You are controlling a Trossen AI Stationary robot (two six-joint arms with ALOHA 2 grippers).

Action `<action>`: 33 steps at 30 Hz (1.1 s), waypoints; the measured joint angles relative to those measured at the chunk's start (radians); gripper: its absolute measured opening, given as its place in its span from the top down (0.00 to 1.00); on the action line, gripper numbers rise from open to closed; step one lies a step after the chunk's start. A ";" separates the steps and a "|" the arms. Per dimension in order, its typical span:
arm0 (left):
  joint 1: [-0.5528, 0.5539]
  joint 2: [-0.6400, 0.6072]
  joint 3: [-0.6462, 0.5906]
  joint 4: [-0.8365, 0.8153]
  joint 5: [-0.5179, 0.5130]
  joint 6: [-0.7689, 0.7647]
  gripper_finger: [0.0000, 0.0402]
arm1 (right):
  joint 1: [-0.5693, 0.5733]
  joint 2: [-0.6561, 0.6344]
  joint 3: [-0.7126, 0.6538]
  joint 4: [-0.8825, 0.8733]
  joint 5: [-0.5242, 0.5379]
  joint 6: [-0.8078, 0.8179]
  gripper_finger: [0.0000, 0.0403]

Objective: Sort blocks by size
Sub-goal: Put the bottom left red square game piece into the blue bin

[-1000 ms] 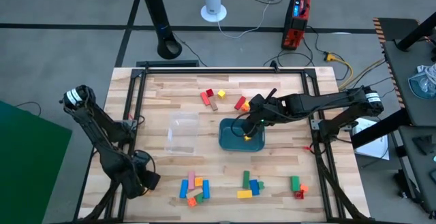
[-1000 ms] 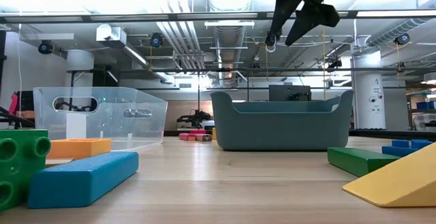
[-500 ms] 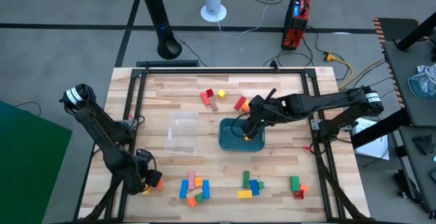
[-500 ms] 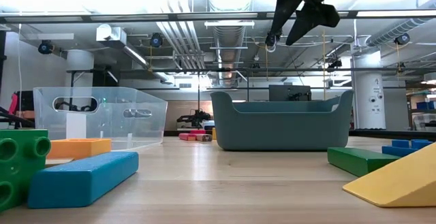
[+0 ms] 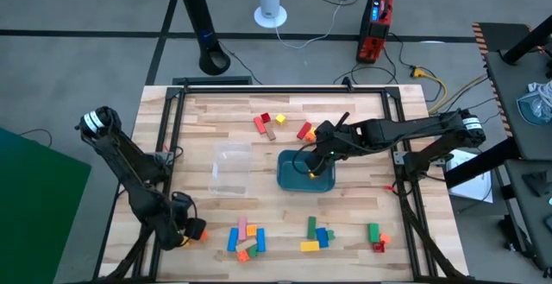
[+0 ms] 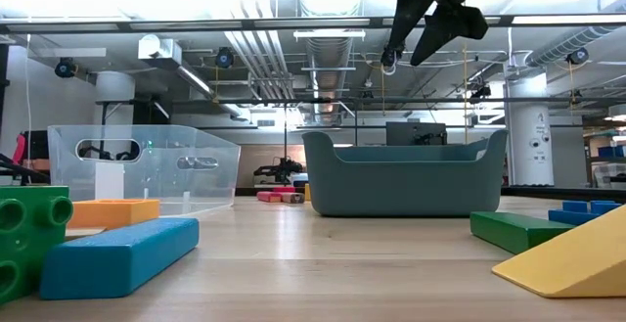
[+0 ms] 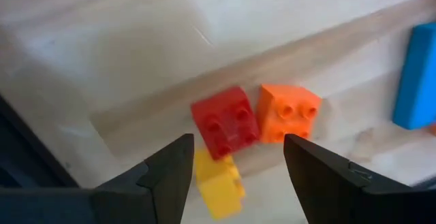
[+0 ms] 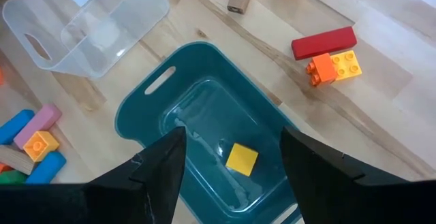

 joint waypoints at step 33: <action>0.001 0.186 0.023 0.024 0.004 -0.002 0.67 | 0.000 0.002 0.000 0.000 0.000 -0.014 0.45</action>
